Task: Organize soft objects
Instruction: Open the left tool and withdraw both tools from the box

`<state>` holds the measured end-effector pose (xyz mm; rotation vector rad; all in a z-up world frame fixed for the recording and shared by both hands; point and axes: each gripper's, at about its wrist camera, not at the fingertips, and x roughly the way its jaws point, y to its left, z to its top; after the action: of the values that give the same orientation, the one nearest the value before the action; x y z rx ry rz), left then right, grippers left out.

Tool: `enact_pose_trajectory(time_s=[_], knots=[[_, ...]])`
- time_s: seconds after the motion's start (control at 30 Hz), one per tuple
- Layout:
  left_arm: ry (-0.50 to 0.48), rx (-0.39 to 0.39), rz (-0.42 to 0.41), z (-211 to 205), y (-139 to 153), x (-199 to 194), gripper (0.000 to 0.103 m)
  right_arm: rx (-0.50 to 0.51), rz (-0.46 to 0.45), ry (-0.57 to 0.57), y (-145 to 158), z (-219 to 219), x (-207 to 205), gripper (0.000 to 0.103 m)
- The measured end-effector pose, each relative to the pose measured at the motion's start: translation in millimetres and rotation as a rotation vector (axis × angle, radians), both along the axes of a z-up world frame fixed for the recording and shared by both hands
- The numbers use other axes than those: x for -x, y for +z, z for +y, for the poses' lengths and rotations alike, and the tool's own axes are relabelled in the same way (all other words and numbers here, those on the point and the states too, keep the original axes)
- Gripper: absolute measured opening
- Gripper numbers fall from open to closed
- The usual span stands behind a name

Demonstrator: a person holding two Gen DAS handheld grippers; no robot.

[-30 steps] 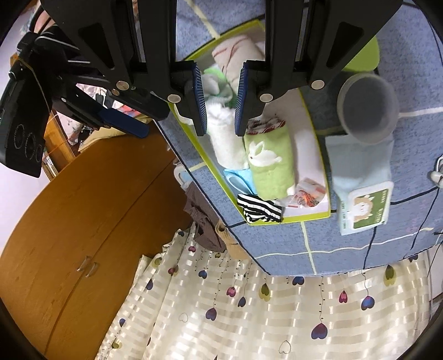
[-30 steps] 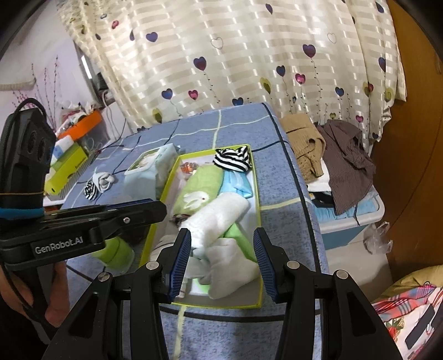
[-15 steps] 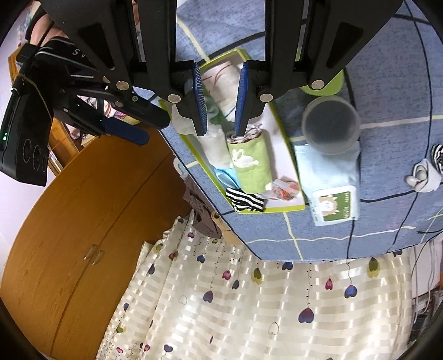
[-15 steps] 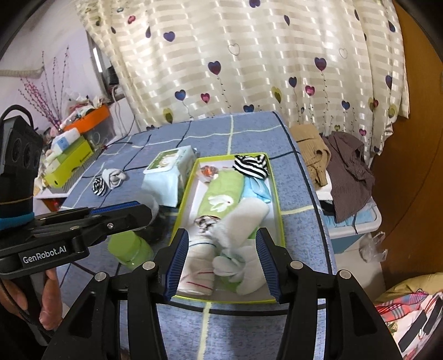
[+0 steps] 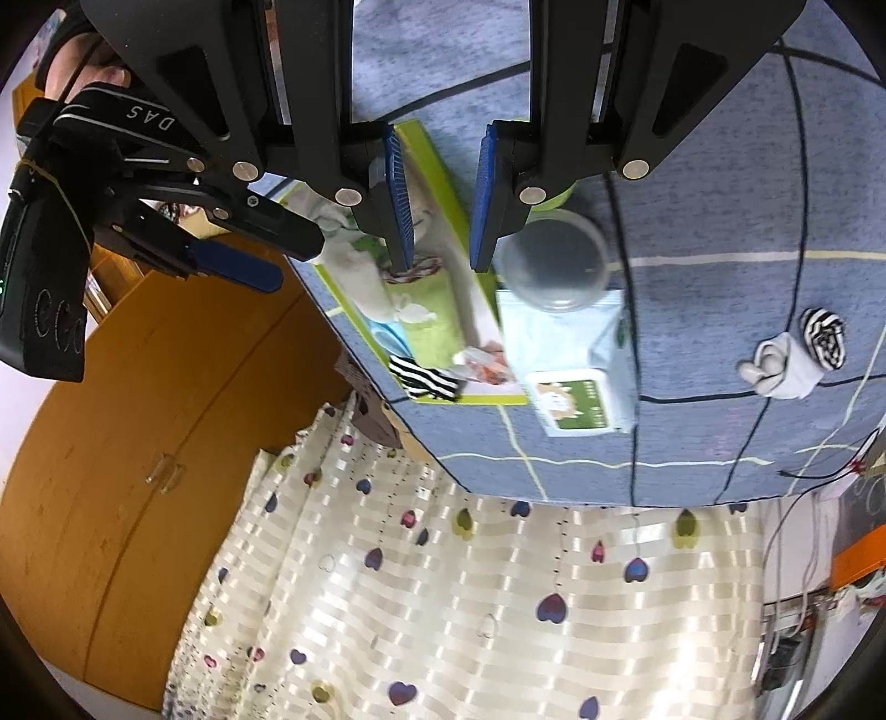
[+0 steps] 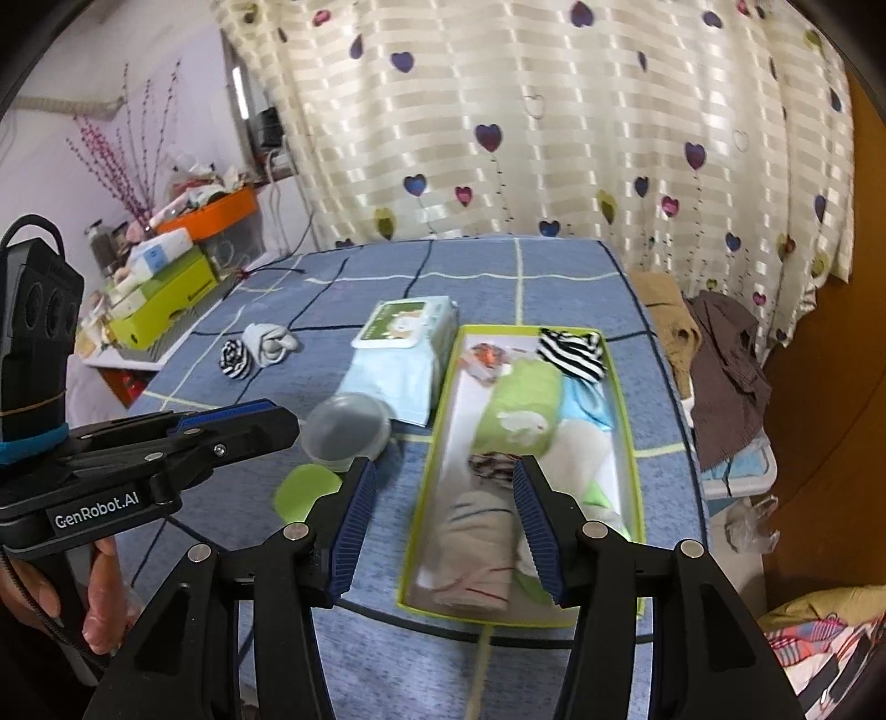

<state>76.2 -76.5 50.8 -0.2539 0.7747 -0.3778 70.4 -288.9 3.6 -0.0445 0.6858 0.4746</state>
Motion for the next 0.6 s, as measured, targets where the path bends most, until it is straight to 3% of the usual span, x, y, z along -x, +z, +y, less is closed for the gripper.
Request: enact_pose_trajectory(time_s=[0.4, 0.53, 0.6], knots=[[0.128, 0.009, -0.002, 64, -11, 7, 0.022, 0.033, -0.004, 0.108, 5, 62, -8, 0.054], [0.148, 0.026, 0.000, 78, -14, 8, 0.034, 0.046, -0.004, 0.138, 6, 80, -12, 0.055], [0.162, 0.026, -0.004, 84, -15, 9, 0.035, 0.050, -0.006, 0.153, 7, 89, -14, 0.055]])
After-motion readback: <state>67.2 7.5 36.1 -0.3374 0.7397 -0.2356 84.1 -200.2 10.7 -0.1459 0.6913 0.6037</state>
